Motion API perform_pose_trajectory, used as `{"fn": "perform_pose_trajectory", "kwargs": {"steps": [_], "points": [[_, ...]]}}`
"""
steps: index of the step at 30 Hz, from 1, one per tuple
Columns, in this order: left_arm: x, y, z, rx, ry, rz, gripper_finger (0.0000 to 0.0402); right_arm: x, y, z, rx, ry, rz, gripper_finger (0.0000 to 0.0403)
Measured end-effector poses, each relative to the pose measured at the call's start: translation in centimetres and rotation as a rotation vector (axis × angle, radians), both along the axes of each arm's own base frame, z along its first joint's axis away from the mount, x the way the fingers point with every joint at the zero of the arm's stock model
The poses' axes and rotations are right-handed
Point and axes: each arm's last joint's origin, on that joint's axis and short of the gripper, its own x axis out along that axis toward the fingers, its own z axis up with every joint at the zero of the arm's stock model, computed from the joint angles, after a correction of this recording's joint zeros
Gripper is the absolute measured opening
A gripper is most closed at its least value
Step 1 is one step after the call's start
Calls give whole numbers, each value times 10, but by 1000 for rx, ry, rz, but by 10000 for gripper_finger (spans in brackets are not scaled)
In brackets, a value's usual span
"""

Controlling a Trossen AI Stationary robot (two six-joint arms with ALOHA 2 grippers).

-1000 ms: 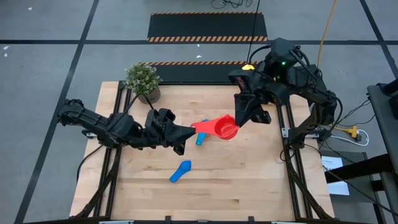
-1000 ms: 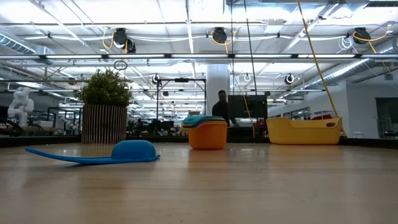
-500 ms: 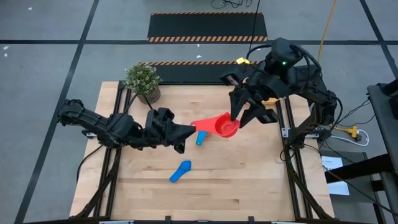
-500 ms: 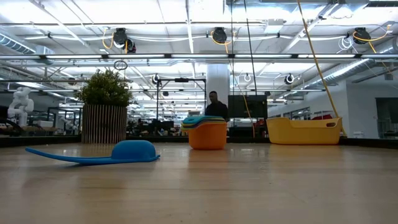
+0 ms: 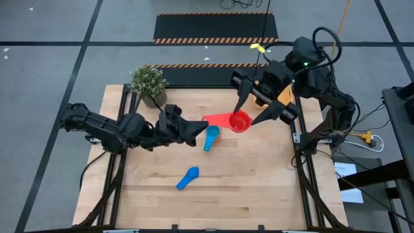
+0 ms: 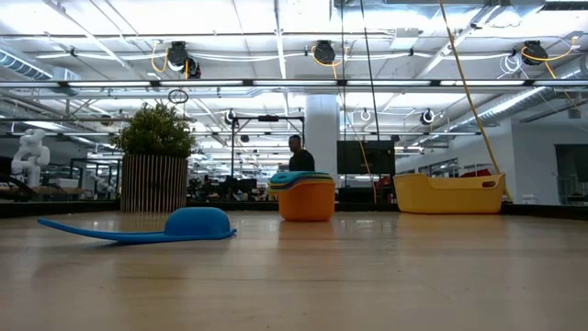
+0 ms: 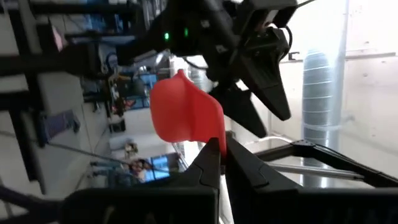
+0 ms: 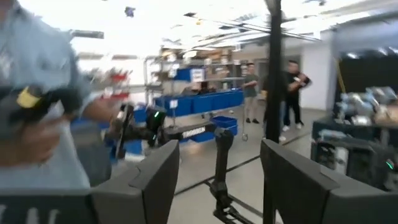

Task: Nest measuring cups in basket
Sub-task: Stack the red measuring cup on top of the light blue measuring cup

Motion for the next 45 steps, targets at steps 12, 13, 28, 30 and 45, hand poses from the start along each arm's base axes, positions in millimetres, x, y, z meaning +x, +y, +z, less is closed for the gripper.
{"fn": "perform_pose_trajectory", "kwargs": {"steps": [12,13,28,30,45], "points": [[6,-16,-28,266,330,318,6,-57,-17,16,152,172,-135,226],[7,-20,-32,283,354,343,6,-61,-19,16,142,170,-160,226],[48,-70,-97,179,462,622,6,-109,-14,1,69,329,-244,226],[54,-75,-109,179,479,651,6,-117,-12,-2,57,350,-287,226],[71,-82,-160,123,577,923,6,-160,-4,-5,55,386,-529,226]]}}
